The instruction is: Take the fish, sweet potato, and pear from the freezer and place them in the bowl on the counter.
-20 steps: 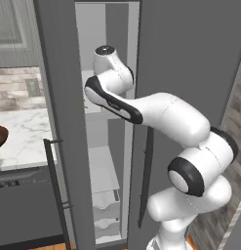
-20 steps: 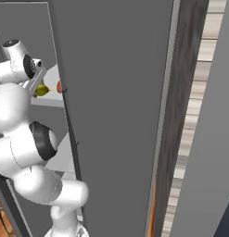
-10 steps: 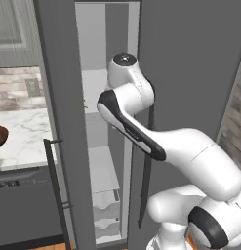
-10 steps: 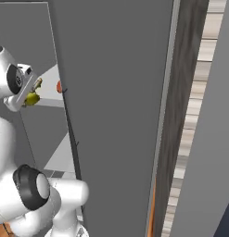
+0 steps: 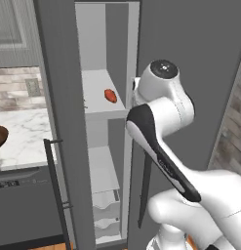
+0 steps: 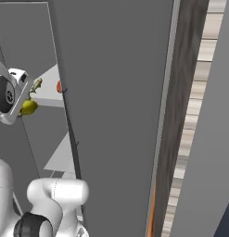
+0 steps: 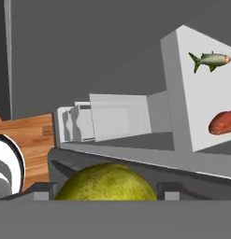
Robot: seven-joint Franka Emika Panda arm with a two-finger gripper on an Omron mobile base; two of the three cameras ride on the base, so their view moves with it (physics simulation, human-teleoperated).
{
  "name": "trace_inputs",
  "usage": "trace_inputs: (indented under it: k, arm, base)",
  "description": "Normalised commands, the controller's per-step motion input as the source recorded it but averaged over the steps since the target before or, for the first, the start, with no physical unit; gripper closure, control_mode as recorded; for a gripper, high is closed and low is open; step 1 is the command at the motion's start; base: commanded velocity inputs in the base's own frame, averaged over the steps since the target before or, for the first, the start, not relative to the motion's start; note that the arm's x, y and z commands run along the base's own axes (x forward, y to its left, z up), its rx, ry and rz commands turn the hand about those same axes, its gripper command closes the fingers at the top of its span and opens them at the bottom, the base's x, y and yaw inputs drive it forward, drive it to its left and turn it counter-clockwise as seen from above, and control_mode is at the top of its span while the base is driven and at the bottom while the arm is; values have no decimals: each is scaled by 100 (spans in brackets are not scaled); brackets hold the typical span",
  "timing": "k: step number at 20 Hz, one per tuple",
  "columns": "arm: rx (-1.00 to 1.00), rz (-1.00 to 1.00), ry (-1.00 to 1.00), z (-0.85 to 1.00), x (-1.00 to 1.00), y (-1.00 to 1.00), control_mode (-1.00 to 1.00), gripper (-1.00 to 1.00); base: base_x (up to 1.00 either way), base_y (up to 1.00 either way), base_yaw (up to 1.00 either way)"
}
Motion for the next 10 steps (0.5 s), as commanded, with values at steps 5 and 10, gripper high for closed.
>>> trace_inputs:
  k: [5, 10]
  arm:
    - [0, -5, 0, 31, -66, -81, -100, 100]
    - [0, -12, 0, 18, -55, -86, -100, 100]
  base:
    - [0, 0, 0]
    - [0, 0, 0]
